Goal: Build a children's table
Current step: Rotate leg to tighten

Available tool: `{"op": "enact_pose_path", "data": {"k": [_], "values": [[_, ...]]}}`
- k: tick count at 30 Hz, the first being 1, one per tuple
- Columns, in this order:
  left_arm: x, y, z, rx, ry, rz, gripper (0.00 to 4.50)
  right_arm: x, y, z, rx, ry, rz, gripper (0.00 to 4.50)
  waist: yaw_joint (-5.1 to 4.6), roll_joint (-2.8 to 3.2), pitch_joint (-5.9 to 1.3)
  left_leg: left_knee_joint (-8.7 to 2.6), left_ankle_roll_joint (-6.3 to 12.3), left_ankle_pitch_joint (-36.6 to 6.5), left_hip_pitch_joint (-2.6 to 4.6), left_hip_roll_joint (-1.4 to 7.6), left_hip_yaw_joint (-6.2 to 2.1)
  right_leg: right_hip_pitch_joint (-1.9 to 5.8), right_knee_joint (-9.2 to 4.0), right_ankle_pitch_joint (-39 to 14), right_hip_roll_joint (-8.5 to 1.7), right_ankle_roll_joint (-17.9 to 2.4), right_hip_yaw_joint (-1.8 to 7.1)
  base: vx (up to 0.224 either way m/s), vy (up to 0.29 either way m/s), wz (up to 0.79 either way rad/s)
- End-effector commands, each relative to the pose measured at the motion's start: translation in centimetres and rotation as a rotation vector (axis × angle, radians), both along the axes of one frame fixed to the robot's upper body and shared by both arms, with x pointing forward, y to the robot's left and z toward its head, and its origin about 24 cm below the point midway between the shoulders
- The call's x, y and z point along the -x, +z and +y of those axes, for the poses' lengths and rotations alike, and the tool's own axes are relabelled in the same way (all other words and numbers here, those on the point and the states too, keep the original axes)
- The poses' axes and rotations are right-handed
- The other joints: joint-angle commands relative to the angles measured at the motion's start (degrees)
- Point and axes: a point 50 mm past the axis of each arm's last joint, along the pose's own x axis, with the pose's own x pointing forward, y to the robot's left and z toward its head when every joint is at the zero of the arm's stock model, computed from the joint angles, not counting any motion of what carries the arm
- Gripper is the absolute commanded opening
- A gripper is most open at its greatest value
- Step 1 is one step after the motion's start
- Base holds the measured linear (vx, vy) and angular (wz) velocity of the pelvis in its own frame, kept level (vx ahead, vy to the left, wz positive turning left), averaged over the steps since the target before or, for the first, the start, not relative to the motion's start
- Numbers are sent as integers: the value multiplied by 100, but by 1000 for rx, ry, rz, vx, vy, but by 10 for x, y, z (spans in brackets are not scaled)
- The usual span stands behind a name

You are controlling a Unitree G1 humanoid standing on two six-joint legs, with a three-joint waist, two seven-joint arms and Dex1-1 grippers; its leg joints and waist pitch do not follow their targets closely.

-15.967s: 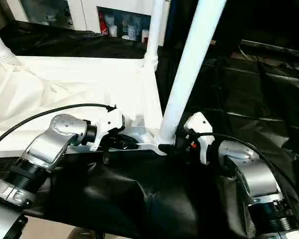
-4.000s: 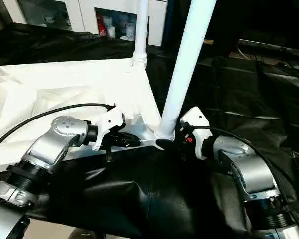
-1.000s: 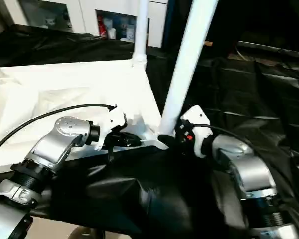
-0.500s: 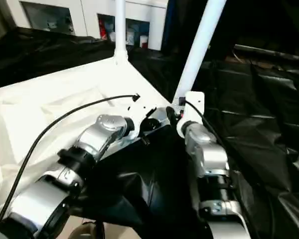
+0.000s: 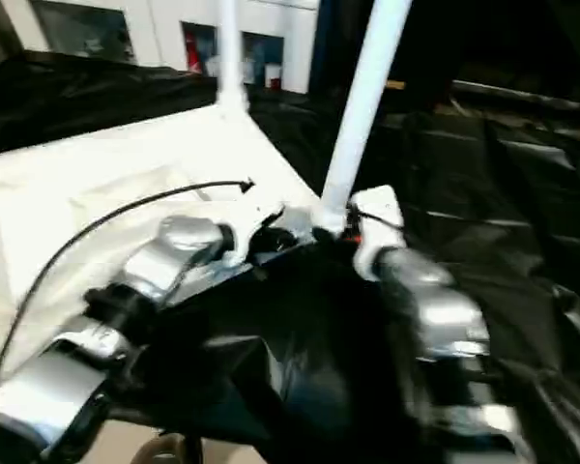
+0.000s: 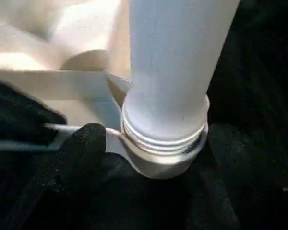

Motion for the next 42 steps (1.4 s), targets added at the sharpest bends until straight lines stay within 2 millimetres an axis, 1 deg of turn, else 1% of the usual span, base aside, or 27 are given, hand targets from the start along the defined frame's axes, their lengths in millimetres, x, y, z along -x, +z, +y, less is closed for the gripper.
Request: {"op": "enact_pose_path", "data": {"k": [1,2,3,5,6,7,9,10,14,15,16,17,20,23,24,25,27,29,30,34,36,39,40,41,42], "values": [[12,9,-8,75,-164,-3,0,8,8,1,-16,97,-12,369,23,-53,-433,-365,349,-1354,210,137,-57,239,-319,-1091,-9,-1140,35,0,0,0],[14,9,-6,73,-186,5,0,10,11,1,-20,118,-14,369,30,-52,-435,-358,381,-1289,215,139,-53,239,-306,-1005,-7,-1178,36,0,0,0],[15,9,-3,68,-202,8,0,12,13,1,-20,147,-14,369,38,-41,-446,-339,484,-1060,221,141,-40,243,-261,-697,11,-1318,34,0,0,0],[17,9,-1,70,-219,16,0,14,13,0,-9,173,-10,369,48,-20,-441,-333,504,-1033,244,144,-20,225,-252,-621,21,-1402,39,0,0,0],[18,10,0,72,-232,20,0,16,12,0,-1,192,-2,369,54,-12,-439,-337,492,-1040,246,148,-25,230,-248,-636,14,-1415,37,0,0,0],[19,10,0,72,-240,23,0,17,12,0,4,206,3,369,56,-19,-438,-338,470,-1062,247,148,-20,237,-246,-661,15,-1419,37,0,0,0],[21,10,1,74,-255,30,0,19,10,1,16,230,14,369,60,-20,-424,-349,425,-1211,255,156,-13,229,-271,-842,-2,-1391,47,0,0,0],[23,10,2,74,-263,33,0,22,8,1,26,259,30,369,61,-18,-423,-357,410,-1245,254,162,-17,238,-273,-893,-3,-1377,45,0,0,0],[25,10,6,70,-270,40,0,27,6,2,45,299,51,369,54,-19,-398,-385,288,-1545,255,162,-23,210,-321,-1354,-13,-1227,57,0,0,0],[25,10,7,68,-270,41,0,27,6,1,46,300,53,369,54,-19,-398,-385,288,-1545,255,162,-23,210,-321,-1354,-13,-1227,57,0,0,0],[25,10,8,66,-270,42,0,27,6,1,46,297,53,354,48,-14,-392,-398,219,-1666,257,164,-29,197,-342,-1531,-17,-1159,61,0,0,0],[25,10,8,66,-270,42,0,27,6,0,46,296,52,354,48,-14,-394,-396,201,-1675,258,161,-30,195,-342,-1546,-16,-1142,62,0,0,0],[26,10,9,65,-272,44,0,26,6,-1,50,290,52,326,40,-21,-404,-395,187,-1594,250,160,-34,199,-329,-1437,-10,-1135,60,0,0,0],[26,10,11,63,-270,45,0,28,3,-2,66,297,61,298,43,-22,-413,-380,238,-1463,255,160,-23,203,-308,-1220,-2,-1193,58,0,0,0],[27,10,11,62,-270,45,0,28,3,-2,66,297,62,282,43,-24,-415,-375,252,-1429,251,159,-22,208,-300,-1172,-3,-1207,58,0,0,0],[27,10,11,63,-271,46,0,28,3,-2,66,297,63,282,43,-24,-416,-372,277,-1385,246,156,-21,213,-297,-1132,-2,-1224,56,0,0,0],[27,10,11,63,-271,48,0,28,2,-2,75,301,65,260,41,-28,-418,-368,306,-1364,245,154,-18,218,-296,-1126,-1,-1237,55,0,0,0],[28,10,11,62,-271,48,0,28,1,-1,80,303,67,254,42,-24,-417,-369,304,-1382,250,156,-18,213,-301,-1163,0,-1235,56,0,0,0],[28,10,11,62,-271,48,0,28,1,-1,80,303,67,249,40,-33,-419,-366,304,-1390,251,154,-15,213,-303,-1178,0,-1231,57,0,0,0],[29,9,11,60,-272,53,0,29,0,-1,85,308,70,245,39,-32,-422,-370,292,-1397,251,161,-22,217,-300,-1223,-6,-1216,56,0,0,0],[29,9,12,60,-272,54,0,29,-1,-1,85,310,72,227,36,-36,-426,-366,295,-1399,253,158,-20,216,-301,-1233,-4,-1215,57,0,0,0],[29,8,12,60,-262,54,0,29,-3,0,81,306,77,218,33,-41,-433,-357,322,-1332,250,154,-16,221,-292,-1156,-1,-1229,56,0,0,0],[26,7,12,53,-234,47,0,28,-5,0,71,273,79,214,33,-41,-432,-356,328,-1325,250,154,-16,221,-292,-1152,-2,-1233,56,0,0,0],[23,6,11,48,-202,39,0,26,-8,1,59,242,85,214,31,-53,-438,-352,338,-1294,248,152,-14,221,-288,-1137,0,-1239,55,0,0,0],[22,6,10,46,-181,33,0,25,-9,1,51,221,88,210,26,-48,-433,-353,337,-1318,242,150,-13,216,-293,-1174,-1,-1237,56,0,0,0]]}}
